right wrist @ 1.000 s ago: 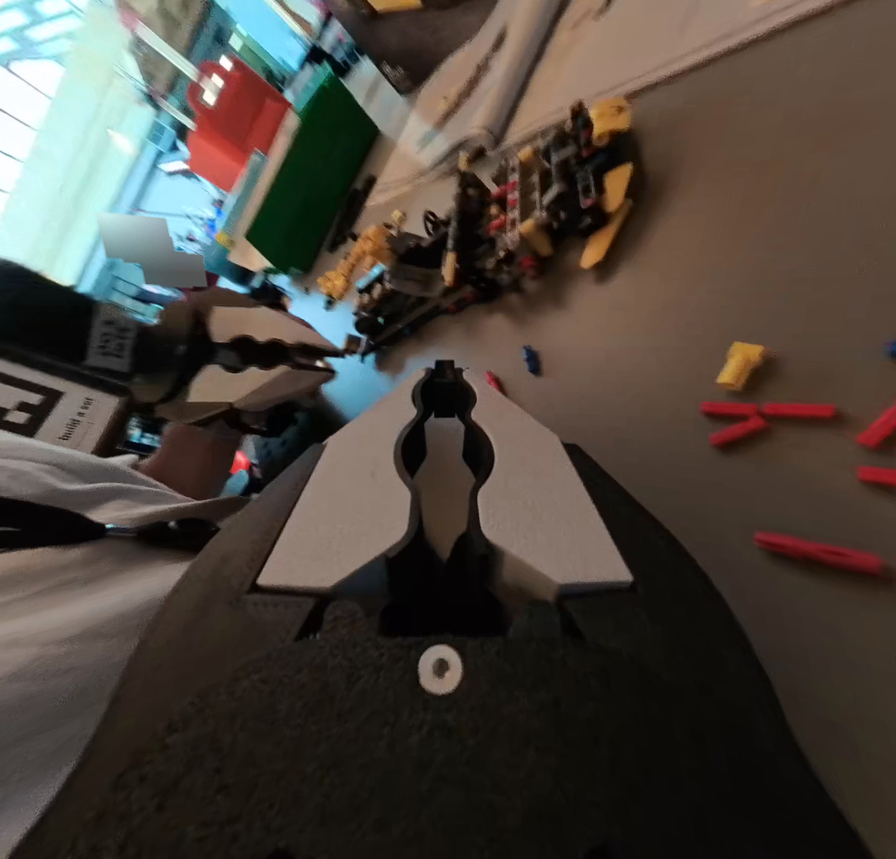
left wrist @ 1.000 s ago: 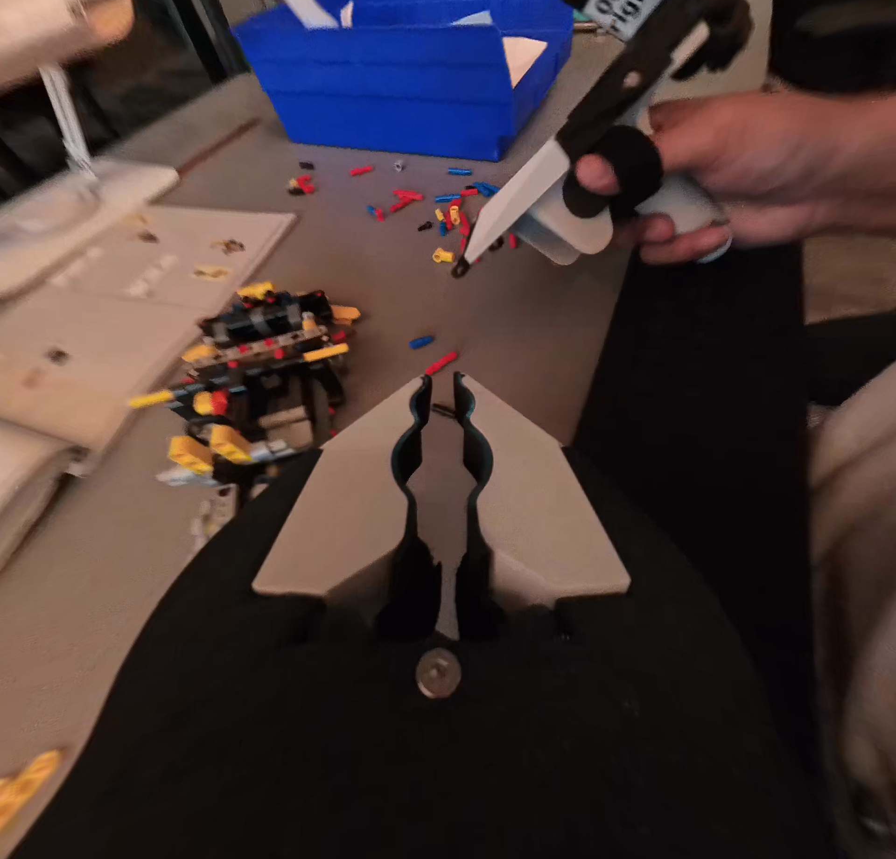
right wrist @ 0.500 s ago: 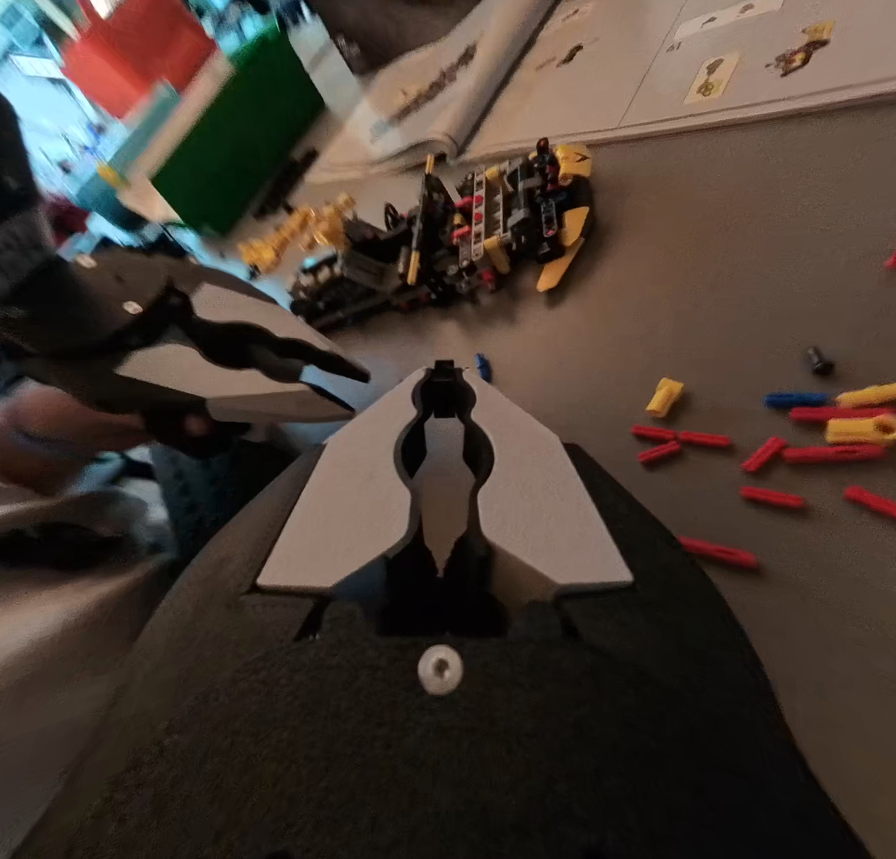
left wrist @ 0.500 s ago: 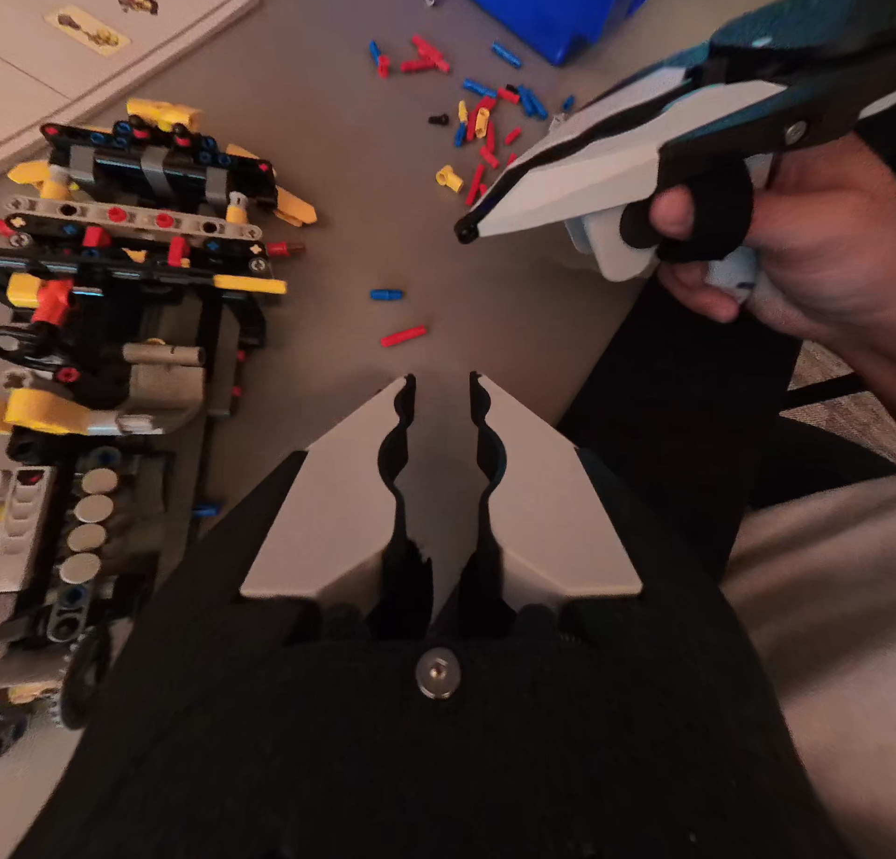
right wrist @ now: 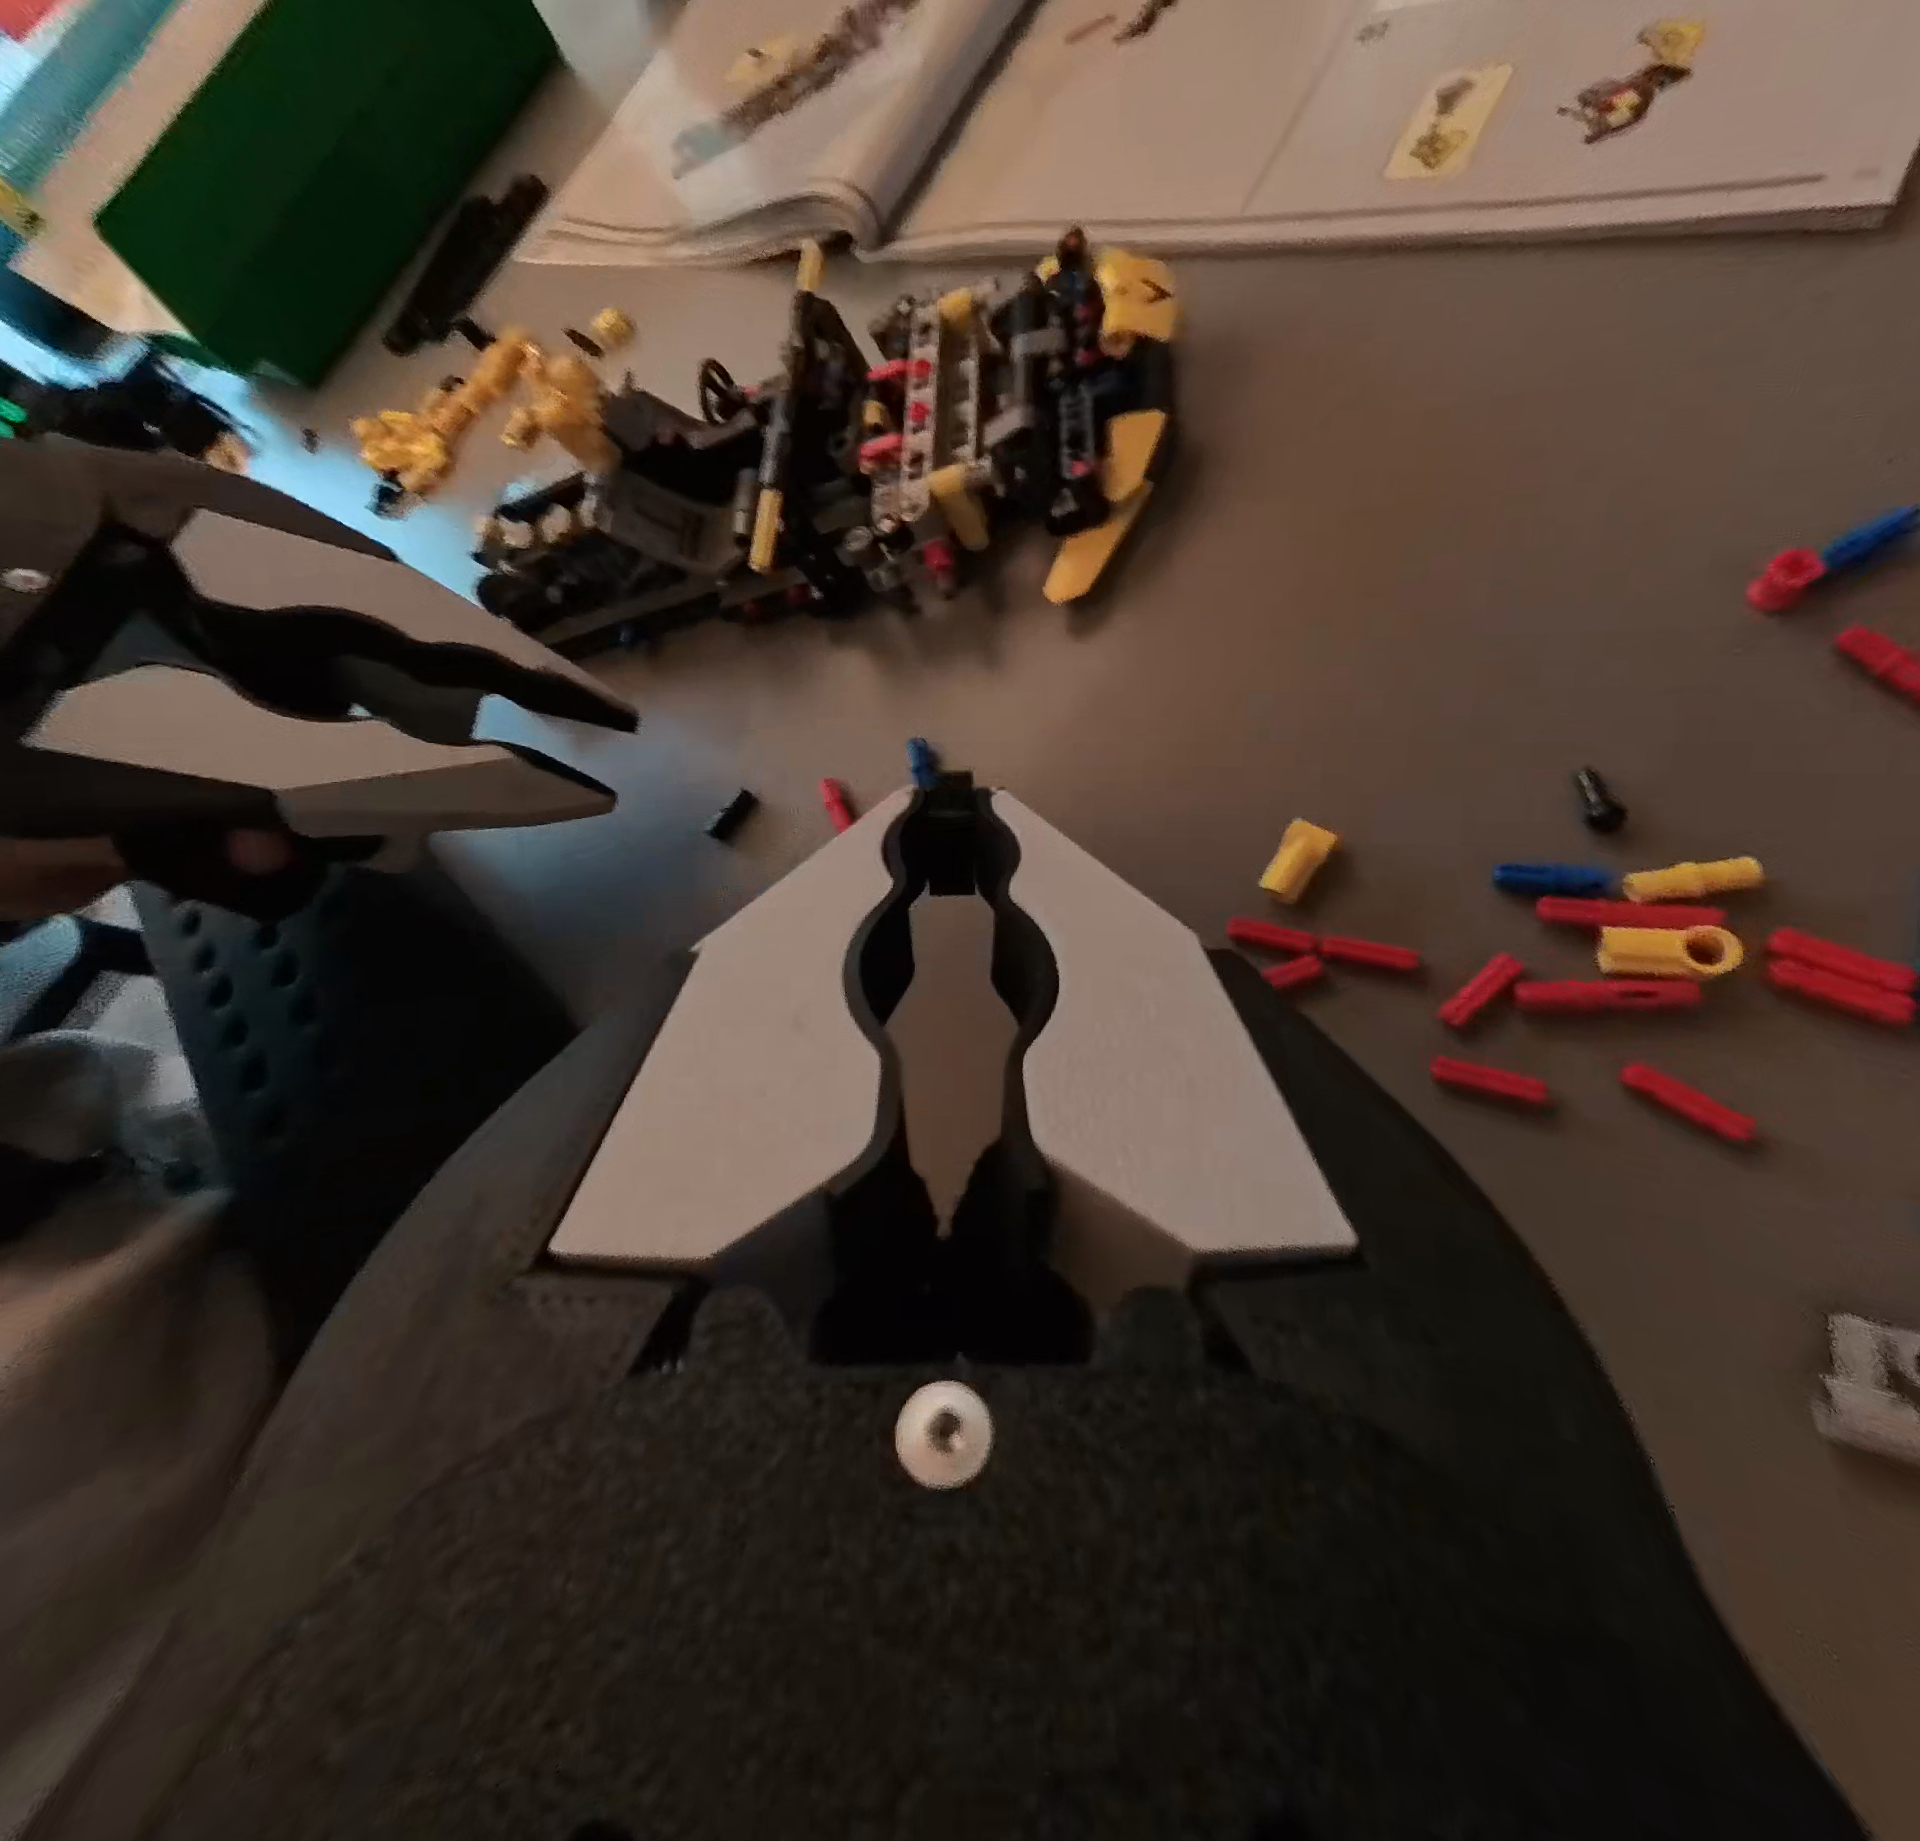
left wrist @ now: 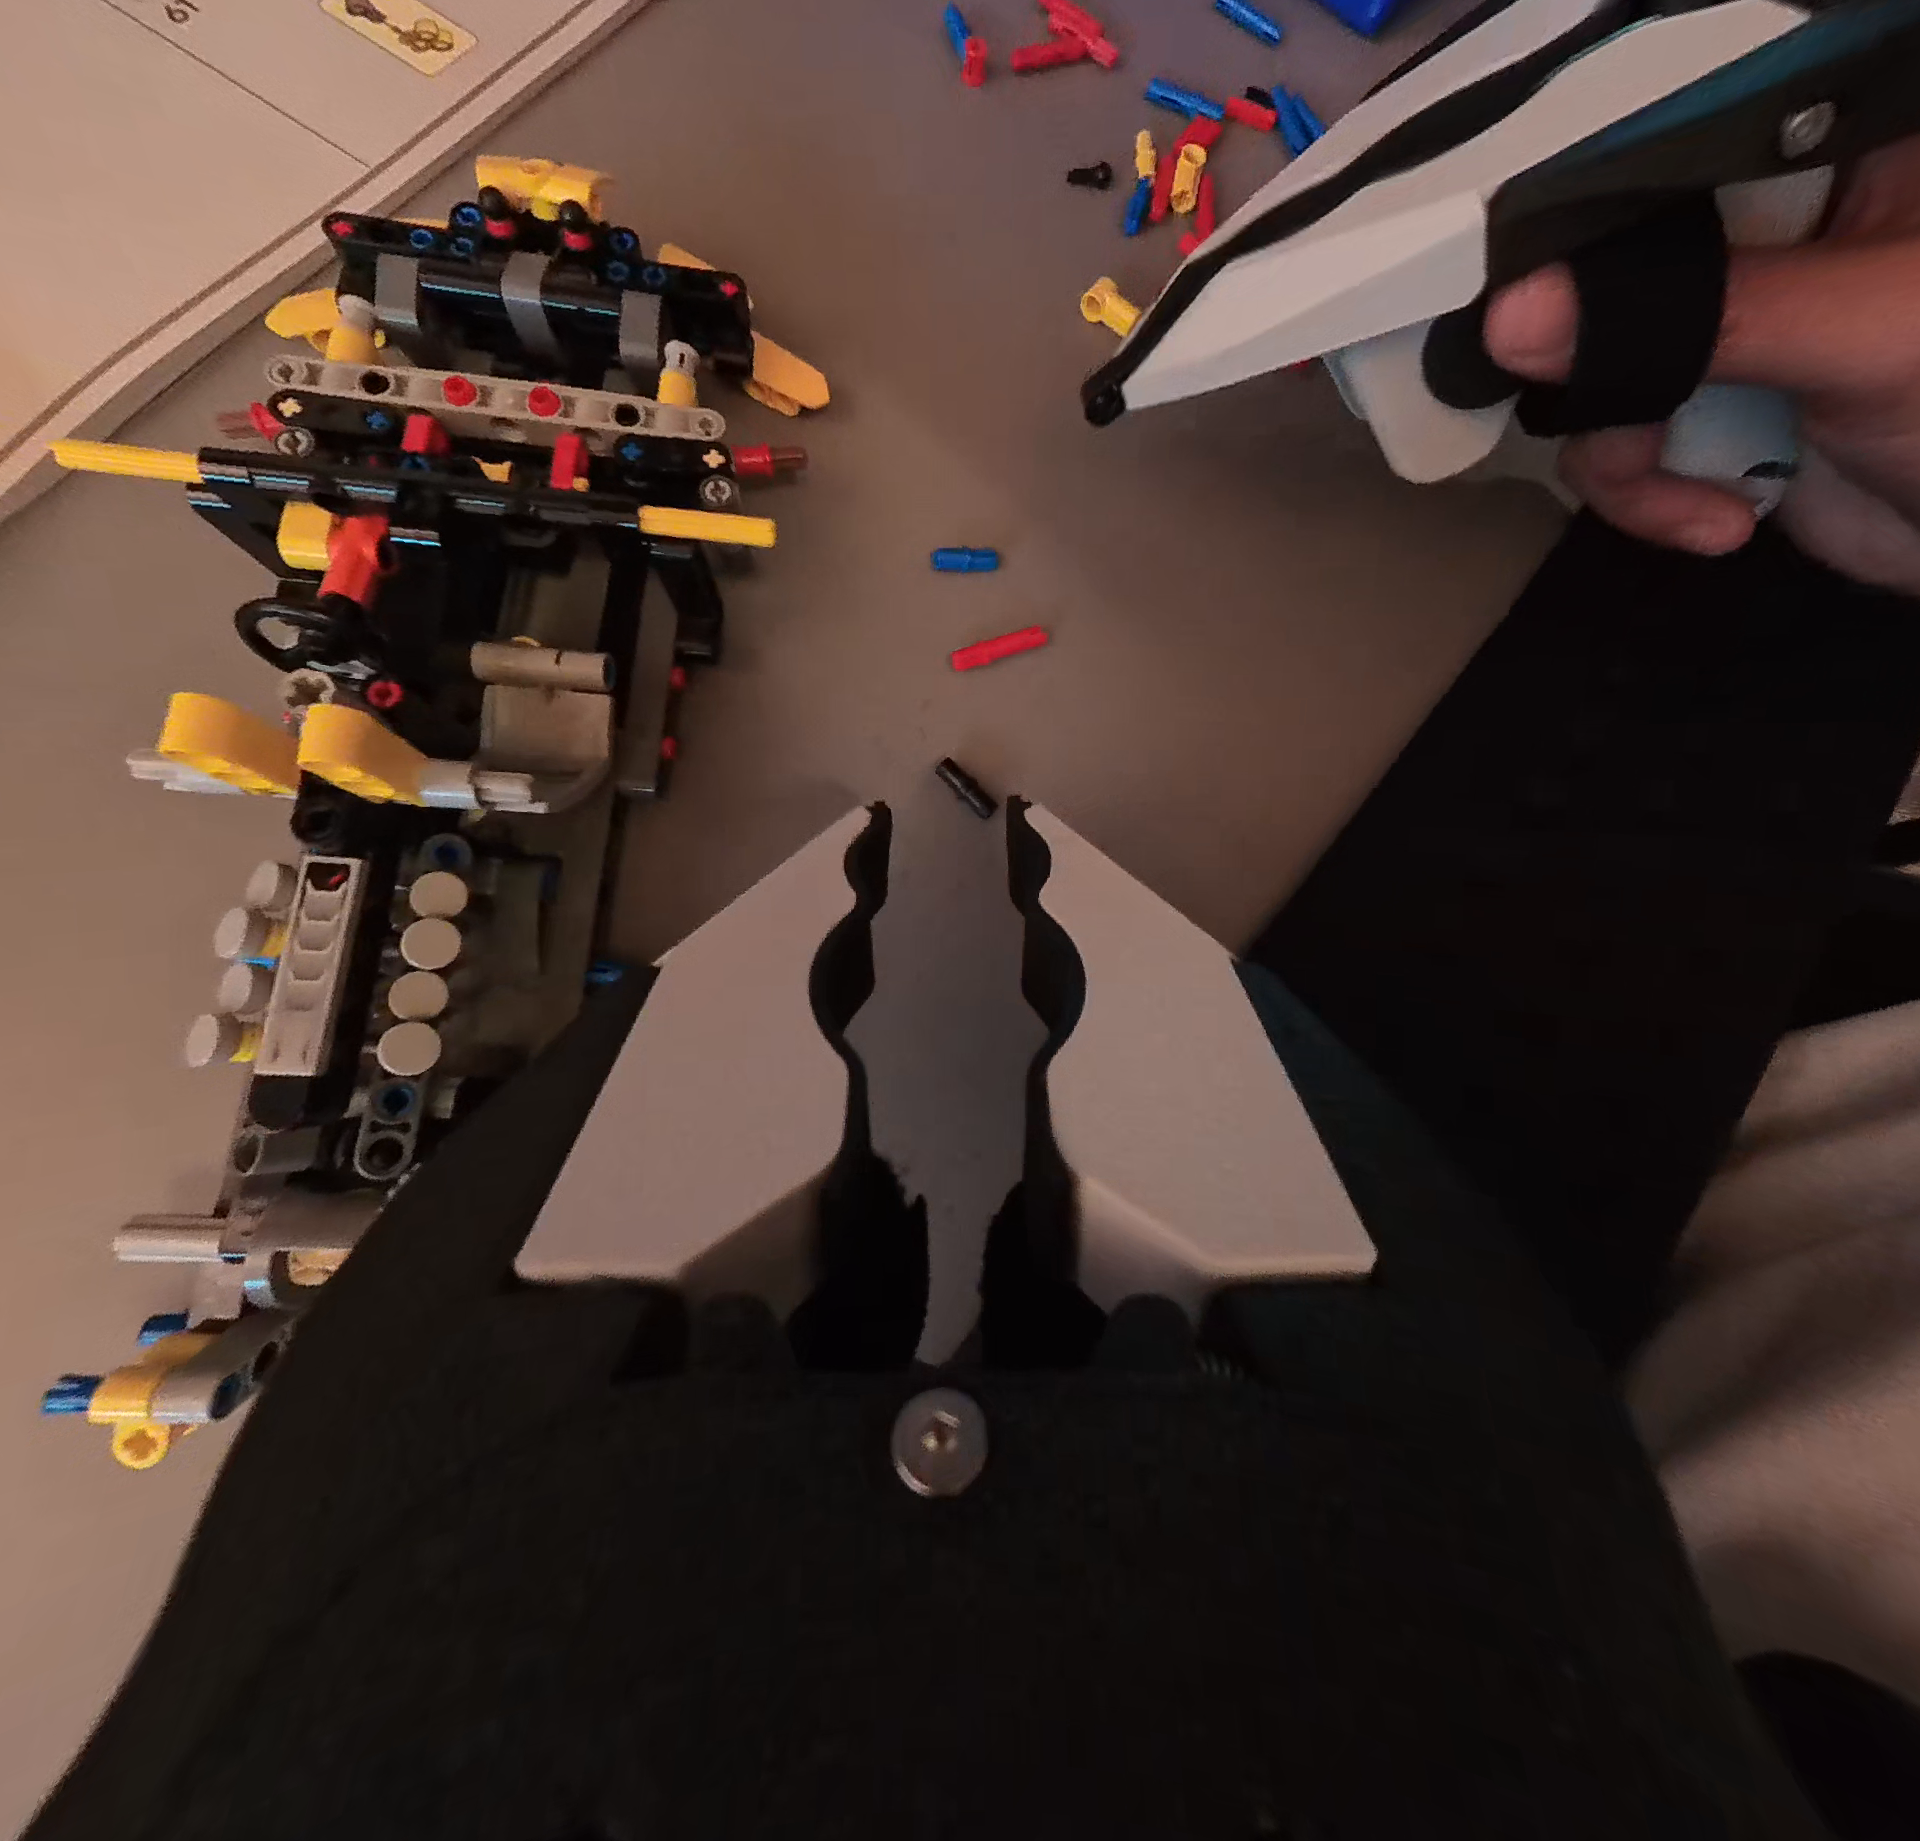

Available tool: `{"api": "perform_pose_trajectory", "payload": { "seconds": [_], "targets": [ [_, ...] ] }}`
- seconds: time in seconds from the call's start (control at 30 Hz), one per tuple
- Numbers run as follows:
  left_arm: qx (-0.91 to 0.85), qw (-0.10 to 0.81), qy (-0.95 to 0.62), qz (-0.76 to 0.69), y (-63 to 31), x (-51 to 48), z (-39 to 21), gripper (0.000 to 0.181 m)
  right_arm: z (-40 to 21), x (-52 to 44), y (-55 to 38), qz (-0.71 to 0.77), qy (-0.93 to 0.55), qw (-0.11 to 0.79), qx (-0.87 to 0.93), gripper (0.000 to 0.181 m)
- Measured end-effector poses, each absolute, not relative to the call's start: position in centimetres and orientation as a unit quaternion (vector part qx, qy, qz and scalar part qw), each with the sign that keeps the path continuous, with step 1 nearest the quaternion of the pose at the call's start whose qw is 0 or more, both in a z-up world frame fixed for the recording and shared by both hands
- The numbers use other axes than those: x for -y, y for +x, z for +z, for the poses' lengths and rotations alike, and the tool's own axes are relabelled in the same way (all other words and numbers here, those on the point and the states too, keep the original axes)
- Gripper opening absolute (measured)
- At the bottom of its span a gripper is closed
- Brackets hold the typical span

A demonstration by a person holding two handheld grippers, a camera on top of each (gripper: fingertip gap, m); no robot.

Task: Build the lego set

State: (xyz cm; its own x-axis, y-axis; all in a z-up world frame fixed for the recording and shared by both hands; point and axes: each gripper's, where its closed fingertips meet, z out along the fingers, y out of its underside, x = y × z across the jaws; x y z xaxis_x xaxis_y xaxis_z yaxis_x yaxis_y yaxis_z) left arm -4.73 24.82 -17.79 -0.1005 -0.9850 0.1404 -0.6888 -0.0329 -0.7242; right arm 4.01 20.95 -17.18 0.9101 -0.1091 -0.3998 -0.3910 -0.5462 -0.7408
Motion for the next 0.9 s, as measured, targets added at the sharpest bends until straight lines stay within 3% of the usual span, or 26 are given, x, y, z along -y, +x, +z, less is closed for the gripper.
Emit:
{"api": "perform_pose_trajectory", "payload": {
  "seconds": [0.13,0.4,0.63,0.73,0.9],
  "targets": [
    [-0.672,0.227,-0.624,-0.328,-4.6,-25.0,-18.0,0.023,-18.9,-20.8,4.3,0.128,-0.897,0.405,-0.124,0.007],
    [-0.677,0.236,-0.596,-0.361,-3.0,-24.6,-16.8,0.023,-18.6,-21.6,3.2,0.141,-0.895,0.411,-0.102,0.007],
    [-0.873,0.236,-0.334,-0.265,-1.1,-23.7,-14.5,0.023,-17.2,-20.5,2.1,0.165,-0.868,0.449,-0.136,0.007],
    [-0.929,0.188,-0.215,-0.236,-0.1,-24.1,-14.3,0.023,-16.0,-19.8,2.0,0.158,-0.849,0.481,-0.149,0.007],
    [-0.957,0.011,-0.146,-0.250,0.4,-22.4,-16.7,0.023,-14.5,-18.0,2.0,0.157,-0.813,0.530,-0.183,0.007]
  ]
}}
